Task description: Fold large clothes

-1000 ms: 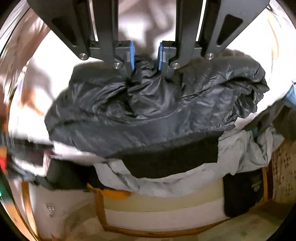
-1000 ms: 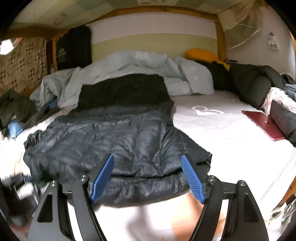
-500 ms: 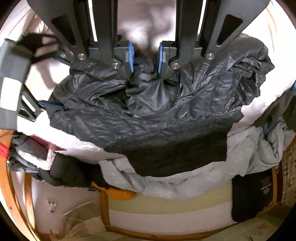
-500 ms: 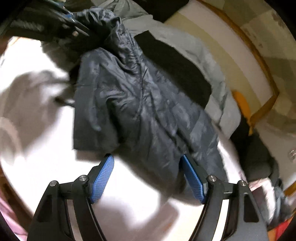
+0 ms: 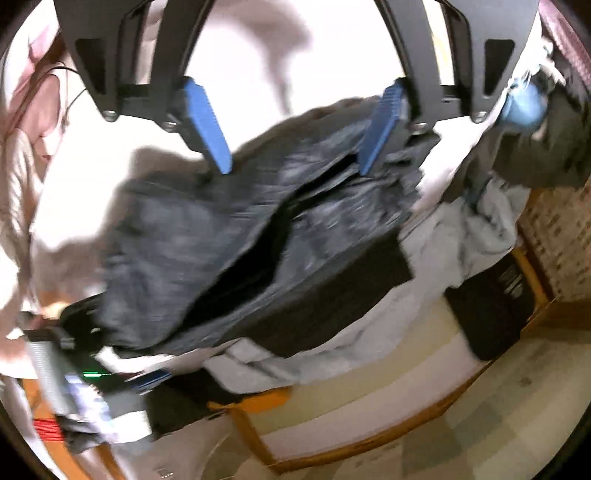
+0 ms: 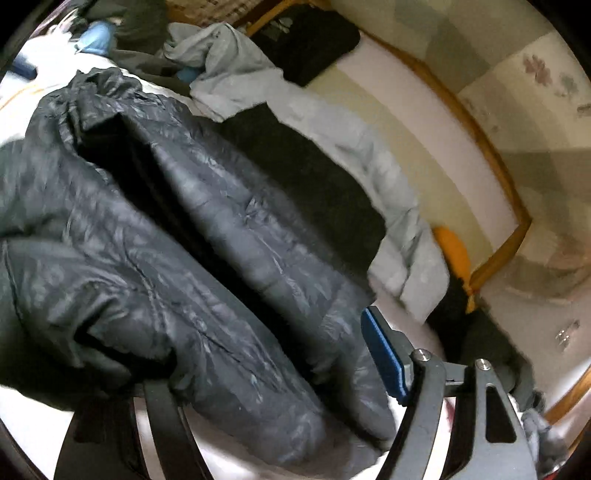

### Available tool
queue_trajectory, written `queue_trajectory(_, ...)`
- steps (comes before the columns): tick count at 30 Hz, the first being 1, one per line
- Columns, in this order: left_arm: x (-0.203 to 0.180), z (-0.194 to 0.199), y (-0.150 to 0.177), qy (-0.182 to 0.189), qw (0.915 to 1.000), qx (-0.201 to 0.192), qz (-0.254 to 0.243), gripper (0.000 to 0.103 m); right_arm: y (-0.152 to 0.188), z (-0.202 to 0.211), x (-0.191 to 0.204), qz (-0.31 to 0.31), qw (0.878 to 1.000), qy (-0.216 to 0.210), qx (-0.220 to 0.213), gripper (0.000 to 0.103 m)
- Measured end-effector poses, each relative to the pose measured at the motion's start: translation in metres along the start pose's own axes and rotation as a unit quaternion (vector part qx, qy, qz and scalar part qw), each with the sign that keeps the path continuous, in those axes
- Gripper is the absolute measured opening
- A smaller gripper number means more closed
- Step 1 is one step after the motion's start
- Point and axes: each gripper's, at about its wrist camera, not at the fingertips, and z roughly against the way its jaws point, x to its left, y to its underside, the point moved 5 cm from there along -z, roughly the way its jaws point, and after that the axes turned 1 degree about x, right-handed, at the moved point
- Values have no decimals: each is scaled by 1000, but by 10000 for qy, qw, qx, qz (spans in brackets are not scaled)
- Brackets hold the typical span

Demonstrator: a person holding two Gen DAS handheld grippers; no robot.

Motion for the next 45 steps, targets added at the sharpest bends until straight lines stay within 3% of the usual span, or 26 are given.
queue_trajectory(4, 4, -21, 11, -217, 9977, 413, -486, 78, 17, 17, 28, 706, 9975, 36, -30, 82)
queue_trajectory(8, -8, -50, 15, -228, 9884, 564, -1395, 78, 34, 15, 47, 1221, 9924, 128, 124, 82)
queue_trajectory(10, -16, -60, 18, -246, 9796, 514, -1925, 78, 38, 13, 47, 1256, 9919, 144, 143, 82)
queue_trajectory(14, -24, -62, 26, -347, 9482, 10, -3156, 81, 40, 5, 39, 1132, 9934, -6, 171, 83)
queue_trajectory(16, -18, -65, 24, -252, 9449, -2, -3263, 85, 42, 0, 37, 1127, 9935, -35, 174, 83)
queue_trajectory(19, -11, -74, 18, -229, 9500, -22, -3114, 88, 38, -9, 36, 1135, 9934, -48, 176, 83)
queue_trajectory(21, -8, -84, 11, -161, 9561, 5, -2927, 88, 33, -16, 34, 986, 9947, -220, 200, 78)
queue_trajectory(23, -6, -96, 4, 34, 9639, 153, -2656, 89, 28, -24, 31, 755, 9956, -465, 314, 50)
queue_trajectory(25, -1, -104, -3, 222, 9727, 251, -2294, 84, 27, -32, 27, 571, 9957, -572, 455, 30)
queue_trajectory(26, 4, -108, -5, 300, 9765, 336, -2110, 76, 26, -33, 25, 476, 9956, -650, 478, 21)
queue_trajectory(27, 6, -111, -6, 382, 9791, 423, -1951, 37, 24, -33, 22, 363, 9954, -756, 466, 17)
queue_trajectory(28, 10, -115, -7, 476, 9810, 567, -1794, 16, 22, -31, 17, 180, 9947, -917, 427, 13)
queue_trajectory(30, 13, -104, -9, 638, 9819, 510, -1708, 8, 19, -22, 11, -61, 9925, -1164, 358, 9)
queue_trajectory(34, 13, -53, -5, 1086, 9719, 293, -2069, 7, 24, 16, 8, -57, 9850, -1705, 260, 7)
queue_trajectory(36, 13, -30, 1, 1292, 9687, 388, -2083, 8, 31, 45, 10, 84, 9779, -2077, 232, 7)
queue_trajectory(40, 8, 3, 7, 1736, 9589, 574, -2171, 14, 32, 76, 3, 180, 9696, -2431, 226, 7)
queue_trajectory(42, 13, 5, -5, 1802, 9619, 586, -1970, 16, 24, 74, -17, 83, 9711, -2373, 225, 8)
queue_trajectory(45, 41, -13, -41, 1674, 9764, 556, -1245, 24, 0, 57, -60, -412, 9756, -2151, 128, 15)
